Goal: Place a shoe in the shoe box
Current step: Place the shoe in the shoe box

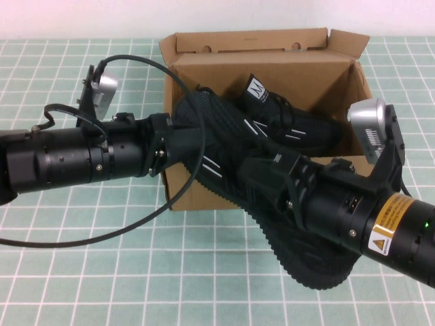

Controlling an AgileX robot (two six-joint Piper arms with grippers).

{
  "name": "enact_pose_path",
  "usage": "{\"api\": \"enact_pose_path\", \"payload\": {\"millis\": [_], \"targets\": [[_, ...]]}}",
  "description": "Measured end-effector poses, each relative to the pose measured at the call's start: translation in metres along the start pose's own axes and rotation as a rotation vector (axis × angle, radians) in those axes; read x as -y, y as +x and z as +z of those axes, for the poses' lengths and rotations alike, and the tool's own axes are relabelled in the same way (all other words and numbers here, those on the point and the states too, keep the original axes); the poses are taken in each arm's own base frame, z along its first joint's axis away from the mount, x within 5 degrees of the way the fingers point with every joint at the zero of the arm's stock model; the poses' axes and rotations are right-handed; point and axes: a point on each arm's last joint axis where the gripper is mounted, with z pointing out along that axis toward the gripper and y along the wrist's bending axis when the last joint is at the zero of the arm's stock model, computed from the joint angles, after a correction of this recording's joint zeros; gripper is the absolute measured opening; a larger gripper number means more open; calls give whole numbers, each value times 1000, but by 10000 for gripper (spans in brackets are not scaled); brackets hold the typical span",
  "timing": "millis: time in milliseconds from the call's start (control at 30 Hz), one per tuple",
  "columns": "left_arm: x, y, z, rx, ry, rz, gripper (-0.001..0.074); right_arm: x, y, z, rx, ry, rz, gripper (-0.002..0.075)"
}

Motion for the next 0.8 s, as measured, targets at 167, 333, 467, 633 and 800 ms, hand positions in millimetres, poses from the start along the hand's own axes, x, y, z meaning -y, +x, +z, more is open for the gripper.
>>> {"api": "enact_pose_path", "payload": {"millis": [167, 333, 467, 633, 800], "targets": [[3, 2, 0, -21, 34, -64, 496, 0, 0, 0, -3, -3, -8, -7], [5, 3, 0, -37, 53, -67, 666, -1, 4, 0, -40, -14, -103, -7], [5, -4, -6, -29, 70, -56, 669, -6, 9, -4, -100, -52, -278, -7], [0, -18, -24, 7, 104, -64, 670, -23, 11, -21, -139, -139, -501, -7], [-12, -33, -49, 79, 104, -88, 670, -32, 6, -35, -115, -141, -570, -7]]}}
